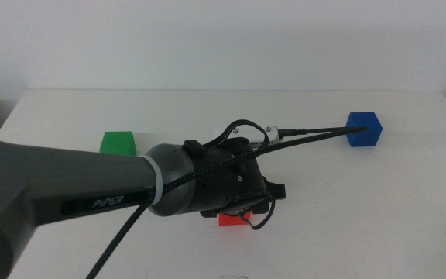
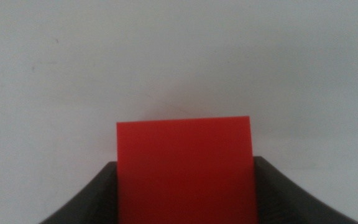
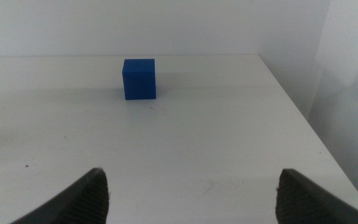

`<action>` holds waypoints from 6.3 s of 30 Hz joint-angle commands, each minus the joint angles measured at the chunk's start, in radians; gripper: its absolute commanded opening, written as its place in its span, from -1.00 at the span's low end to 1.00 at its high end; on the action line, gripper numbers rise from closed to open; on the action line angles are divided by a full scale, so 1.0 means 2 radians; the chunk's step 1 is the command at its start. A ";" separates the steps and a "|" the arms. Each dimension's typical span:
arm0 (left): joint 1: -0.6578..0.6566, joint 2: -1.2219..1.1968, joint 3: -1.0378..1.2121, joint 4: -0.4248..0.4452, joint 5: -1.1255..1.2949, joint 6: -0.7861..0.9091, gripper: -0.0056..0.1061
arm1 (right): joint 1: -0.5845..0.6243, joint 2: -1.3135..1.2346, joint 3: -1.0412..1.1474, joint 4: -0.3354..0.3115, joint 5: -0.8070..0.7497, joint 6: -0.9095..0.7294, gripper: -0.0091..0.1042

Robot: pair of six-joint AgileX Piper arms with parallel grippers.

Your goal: Stack red cubes first, then green, then blue cubes in a specific spot.

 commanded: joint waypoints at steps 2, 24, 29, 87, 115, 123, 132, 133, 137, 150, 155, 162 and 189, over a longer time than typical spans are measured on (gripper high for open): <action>-0.002 -0.023 -0.011 -0.001 -0.011 0.000 -0.83 | -0.003 -0.008 -0.012 -0.006 -0.040 -0.003 0.82; -0.002 -0.074 -0.011 -0.002 0.010 0.082 0.78 | -0.003 -0.008 -0.012 -0.006 -0.040 -0.003 0.82; 0.009 -0.169 -0.011 -0.026 0.080 0.158 0.78 | -0.003 -0.008 -0.012 -0.006 -0.040 -0.003 0.82; 0.373 0.050 -0.192 -0.347 0.114 0.617 0.73 | -0.003 -0.008 -0.012 -0.006 -0.040 -0.003 0.82; 0.368 -0.148 0.030 -0.420 -0.008 0.619 -0.38 | -0.003 -0.008 -0.012 -0.006 -0.040 -0.003 0.82; 0.270 -0.230 0.030 -0.342 0.064 0.477 -0.38 | -0.003 -0.008 -0.012 -0.006 -0.040 -0.003 0.82; 0.095 -0.150 -0.087 -0.162 0.126 0.257 -0.38 | -0.003 -0.008 -0.012 -0.006 -0.040 -0.003 0.82; 0.082 -0.138 -0.095 -0.154 0.129 0.250 -0.38 | -0.003 -0.008 -0.012 -0.006 -0.040 -0.003 0.82; 0.056 -0.103 -0.116 -0.152 0.120 0.231 -0.38 | -0.003 -0.008 -0.012 -0.006 -0.040 -0.003 0.82; 0.041 -0.061 -0.116 -0.184 0.090 0.219 -0.38 | -0.003 -0.008 -0.012 -0.006 -0.040 -0.003 0.82; 0.041 -0.056 -0.116 -0.184 0.090 0.216 -0.38 | -0.003 -0.008 -0.012 -0.006 -0.040 -0.003 0.82; 0.041 -0.045 -0.115 -0.182 0.098 0.199 -0.38 | -0.003 -0.008 -0.012 -0.006 -0.040 -0.003 0.82; 0.041 -0.045 -0.115 -0.169 0.086 0.218 0.78 | -0.003 -0.008 -0.012 -0.006 -0.040 -0.003 0.82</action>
